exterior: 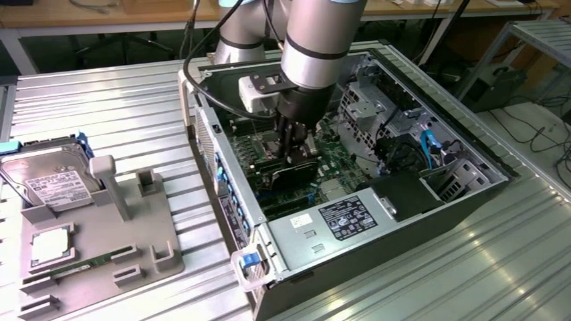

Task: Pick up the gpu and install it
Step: 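Insert the gpu into the slot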

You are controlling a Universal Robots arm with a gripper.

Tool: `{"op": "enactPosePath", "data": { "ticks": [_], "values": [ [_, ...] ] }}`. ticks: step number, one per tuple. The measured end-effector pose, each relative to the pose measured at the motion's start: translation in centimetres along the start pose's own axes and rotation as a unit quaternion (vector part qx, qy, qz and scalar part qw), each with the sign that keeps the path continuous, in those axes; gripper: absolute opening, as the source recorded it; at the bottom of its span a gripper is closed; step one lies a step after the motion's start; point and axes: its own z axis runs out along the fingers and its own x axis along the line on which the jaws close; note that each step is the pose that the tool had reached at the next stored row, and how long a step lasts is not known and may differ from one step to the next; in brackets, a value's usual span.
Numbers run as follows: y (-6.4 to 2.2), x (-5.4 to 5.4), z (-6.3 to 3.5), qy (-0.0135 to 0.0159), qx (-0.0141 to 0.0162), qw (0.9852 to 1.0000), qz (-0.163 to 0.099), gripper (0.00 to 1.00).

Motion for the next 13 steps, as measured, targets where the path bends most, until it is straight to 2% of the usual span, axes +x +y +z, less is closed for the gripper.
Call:
{"op": "enactPosePath", "data": {
  "ticks": [2, 3, 5, 13],
  "values": [
    [0.01, 0.00, 0.00, 0.0000, 0.0000, 1.0000, 0.000, 0.20],
    [0.01, 0.00, 0.00, 0.0000, 0.0000, 1.0000, 0.000, 0.20],
    [0.01, 0.00, 0.00, 0.0000, 0.0000, 1.0000, 0.000, 0.11],
    [0.01, 0.00, 0.00, 0.0001, 0.0000, 1.0000, 0.000, 0.11]
  ]
}}
